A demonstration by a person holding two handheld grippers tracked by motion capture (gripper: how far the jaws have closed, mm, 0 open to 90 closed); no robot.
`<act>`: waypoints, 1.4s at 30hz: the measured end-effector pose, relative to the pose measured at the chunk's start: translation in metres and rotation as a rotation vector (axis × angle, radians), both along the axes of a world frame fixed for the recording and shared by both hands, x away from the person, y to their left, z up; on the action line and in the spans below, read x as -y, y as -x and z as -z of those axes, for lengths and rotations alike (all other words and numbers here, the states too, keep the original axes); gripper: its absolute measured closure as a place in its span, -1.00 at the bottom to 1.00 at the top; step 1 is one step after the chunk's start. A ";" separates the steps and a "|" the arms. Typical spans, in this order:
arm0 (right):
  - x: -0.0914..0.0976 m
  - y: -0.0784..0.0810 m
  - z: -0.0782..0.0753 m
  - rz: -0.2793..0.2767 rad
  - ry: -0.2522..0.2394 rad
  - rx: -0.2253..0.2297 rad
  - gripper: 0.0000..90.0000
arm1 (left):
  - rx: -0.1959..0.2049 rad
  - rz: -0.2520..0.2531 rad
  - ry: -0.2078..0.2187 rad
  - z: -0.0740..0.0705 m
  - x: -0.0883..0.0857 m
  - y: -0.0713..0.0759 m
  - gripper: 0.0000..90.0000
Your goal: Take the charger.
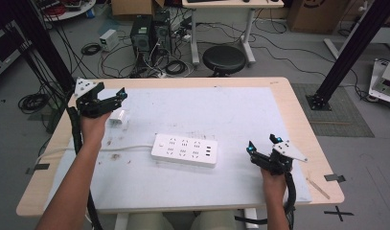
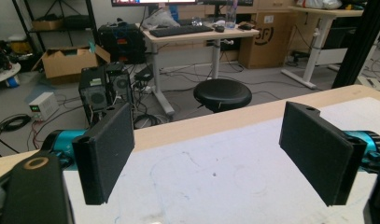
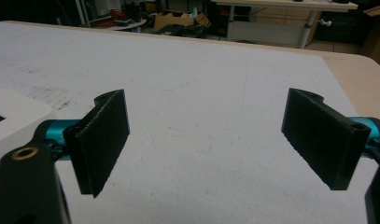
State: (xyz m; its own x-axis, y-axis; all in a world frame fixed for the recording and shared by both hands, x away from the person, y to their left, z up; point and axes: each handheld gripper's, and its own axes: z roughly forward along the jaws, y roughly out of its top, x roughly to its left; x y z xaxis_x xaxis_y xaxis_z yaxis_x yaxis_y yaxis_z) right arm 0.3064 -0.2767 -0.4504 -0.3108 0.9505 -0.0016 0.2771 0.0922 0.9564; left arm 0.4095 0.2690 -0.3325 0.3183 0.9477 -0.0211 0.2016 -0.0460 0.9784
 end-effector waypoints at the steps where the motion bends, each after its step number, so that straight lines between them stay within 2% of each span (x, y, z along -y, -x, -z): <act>1: 0.000 0.000 0.000 0.003 0.001 0.000 -0.66 | -0.016 -0.002 -0.003 0.003 -0.001 -0.003 -0.60; 4: 0.000 0.000 0.000 0.003 0.000 -0.003 -0.66 | -0.063 -0.006 0.001 0.012 -0.006 -0.011 -0.60; 9: -0.001 -0.001 0.000 0.001 0.002 -0.009 -0.66 | -0.112 -0.019 -0.003 0.024 -0.011 -0.022 -0.60; 13: -0.001 -0.001 0.000 0.005 0.007 -0.010 -0.66 | -0.167 -0.035 -0.005 0.034 -0.016 -0.029 -0.60; 18: -0.001 -0.002 0.000 0.005 0.010 -0.015 -0.66 | -0.243 -0.076 -0.041 0.046 -0.020 -0.037 -0.60; 23: -0.001 -0.002 0.000 0.005 0.016 -0.015 -0.66 | -0.301 -0.119 -0.074 0.057 -0.022 -0.044 -0.60; 30: -0.002 -0.002 0.000 0.003 0.013 -0.017 -0.66 | -0.388 -0.143 -0.090 0.073 -0.025 -0.052 -0.60; 35: -0.002 -0.002 0.000 0.003 0.016 -0.019 -0.66 | -0.425 -0.146 -0.087 0.083 -0.026 -0.057 -0.60; 42: -0.002 -0.002 -0.001 0.003 0.021 -0.022 -0.66 | -0.454 -0.153 -0.082 0.099 -0.029 -0.055 -0.60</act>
State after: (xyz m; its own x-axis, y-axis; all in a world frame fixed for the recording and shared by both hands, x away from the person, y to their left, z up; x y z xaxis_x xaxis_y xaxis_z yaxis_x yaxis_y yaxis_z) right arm 0.3087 -0.2750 -0.4499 -0.3085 0.9511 -0.0145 0.2986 0.1113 0.9479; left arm 0.4642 0.2981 -0.4319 0.1512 0.9873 -0.0489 0.6176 -0.0557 0.7845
